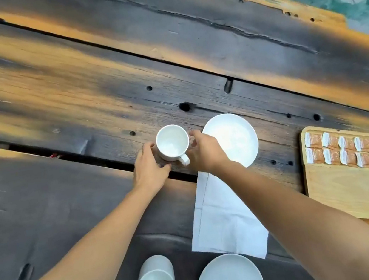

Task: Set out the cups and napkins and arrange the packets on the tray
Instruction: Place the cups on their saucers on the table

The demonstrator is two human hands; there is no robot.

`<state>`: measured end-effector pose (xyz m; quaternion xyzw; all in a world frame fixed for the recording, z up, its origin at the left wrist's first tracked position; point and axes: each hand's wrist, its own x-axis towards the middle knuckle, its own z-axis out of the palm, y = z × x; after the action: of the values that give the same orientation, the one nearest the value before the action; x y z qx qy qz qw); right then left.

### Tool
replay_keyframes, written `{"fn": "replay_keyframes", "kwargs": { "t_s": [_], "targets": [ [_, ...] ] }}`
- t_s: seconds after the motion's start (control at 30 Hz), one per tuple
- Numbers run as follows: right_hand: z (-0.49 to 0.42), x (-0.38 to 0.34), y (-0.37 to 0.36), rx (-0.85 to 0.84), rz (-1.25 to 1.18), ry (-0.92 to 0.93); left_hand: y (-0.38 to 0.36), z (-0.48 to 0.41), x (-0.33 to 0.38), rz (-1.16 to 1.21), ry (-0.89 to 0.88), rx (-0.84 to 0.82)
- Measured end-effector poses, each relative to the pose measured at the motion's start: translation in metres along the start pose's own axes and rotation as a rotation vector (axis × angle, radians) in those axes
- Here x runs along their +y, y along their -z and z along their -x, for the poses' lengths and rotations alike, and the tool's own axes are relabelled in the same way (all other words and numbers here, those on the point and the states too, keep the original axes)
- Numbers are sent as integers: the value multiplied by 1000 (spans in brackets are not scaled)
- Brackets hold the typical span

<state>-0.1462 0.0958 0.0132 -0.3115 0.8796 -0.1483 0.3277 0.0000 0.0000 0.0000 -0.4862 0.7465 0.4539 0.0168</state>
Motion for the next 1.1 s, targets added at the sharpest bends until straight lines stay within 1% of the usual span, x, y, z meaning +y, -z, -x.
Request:
{"fn": "replay_keyframes", "kwargs": {
  "t_s": [0.23, 0.37, 0.47, 0.63, 0.7, 0.87, 1.0, 1.1],
  "targets": [
    [-1, -2, -6, -60, -330, 87, -1, -9, 2, 82, -32, -20],
    [1, -3, -12, -43, -448, 41, 2, -13, 3, 122, -43, -63],
    [2, -6, -16, -23, -484, 9, 3, -15, 7, 148, -26, -82],
    [9, -11, -25, -9, -596, -28, 1, -13, 16, 325, 78, -119],
    [11, -9, -27, 13, -623, -42, 2, -12, 16, 304, 48, -124],
    [20, -2, -20, -15, -617, -69, 4, -10, 17, 245, -23, -188],
    [31, 4, -7, 9, -659, -96, 5, -8, 33, 175, -71, -236],
    [37, 9, 5, 17, -663, -107, 4, -5, 50, 198, -113, -274]
  ]
}}
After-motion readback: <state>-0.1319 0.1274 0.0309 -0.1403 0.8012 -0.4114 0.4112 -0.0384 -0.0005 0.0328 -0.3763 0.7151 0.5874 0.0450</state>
